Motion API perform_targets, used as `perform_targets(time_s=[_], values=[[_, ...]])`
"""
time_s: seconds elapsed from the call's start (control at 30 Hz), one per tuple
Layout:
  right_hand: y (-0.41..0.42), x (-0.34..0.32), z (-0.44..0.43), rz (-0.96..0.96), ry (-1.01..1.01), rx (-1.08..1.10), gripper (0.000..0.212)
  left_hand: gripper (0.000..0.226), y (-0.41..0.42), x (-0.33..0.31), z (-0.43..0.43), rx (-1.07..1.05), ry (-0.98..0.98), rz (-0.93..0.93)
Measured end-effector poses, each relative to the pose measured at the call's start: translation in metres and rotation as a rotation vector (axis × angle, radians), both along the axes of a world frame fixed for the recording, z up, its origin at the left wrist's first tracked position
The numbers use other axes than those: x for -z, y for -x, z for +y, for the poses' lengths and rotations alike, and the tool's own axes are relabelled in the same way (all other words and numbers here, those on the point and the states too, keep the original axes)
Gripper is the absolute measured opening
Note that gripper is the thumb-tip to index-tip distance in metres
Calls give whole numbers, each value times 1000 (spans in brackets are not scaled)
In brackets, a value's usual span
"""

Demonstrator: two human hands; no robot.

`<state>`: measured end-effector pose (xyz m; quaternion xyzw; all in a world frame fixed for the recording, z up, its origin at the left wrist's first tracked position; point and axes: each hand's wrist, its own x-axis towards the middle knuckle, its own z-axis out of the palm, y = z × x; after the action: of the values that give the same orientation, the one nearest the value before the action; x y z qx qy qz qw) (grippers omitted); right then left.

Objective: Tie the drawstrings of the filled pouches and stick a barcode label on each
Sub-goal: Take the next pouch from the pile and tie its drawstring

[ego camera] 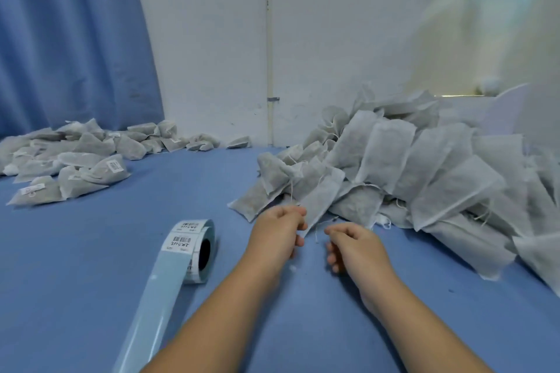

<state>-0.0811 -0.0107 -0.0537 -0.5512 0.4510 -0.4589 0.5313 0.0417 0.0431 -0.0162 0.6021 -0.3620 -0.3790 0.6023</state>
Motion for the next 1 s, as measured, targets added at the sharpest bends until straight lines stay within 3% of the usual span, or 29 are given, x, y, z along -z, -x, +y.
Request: perform_targets(time_s=[0.23,0.37,0.5,0.53,0.6,0.67,0.9,1.0], values=[[0,9,-25,45,-22,98,6,23,2,38,-12,-148,-36,-152],[-19,-2,-42,230,68,141,42,23,5,40,-13,-121,-53,-231],[-32,-17,-61,380,128,212,54,25,7,37,-10,-90,-8,-235],[-33,-19,-66,388,112,217,50,25,6,36,-10,-88,0,-227],[-32,-22,-73,404,104,214,24,26,6,36,-8,-82,2,-215],[-26,-22,-74,360,100,210,9,26,5,34,-7,-74,-3,-194],[14,-24,-46,188,125,110,12,26,0,27,-4,-129,31,-184],[33,-31,-33,117,108,65,23,25,1,21,1,-166,81,-168]])
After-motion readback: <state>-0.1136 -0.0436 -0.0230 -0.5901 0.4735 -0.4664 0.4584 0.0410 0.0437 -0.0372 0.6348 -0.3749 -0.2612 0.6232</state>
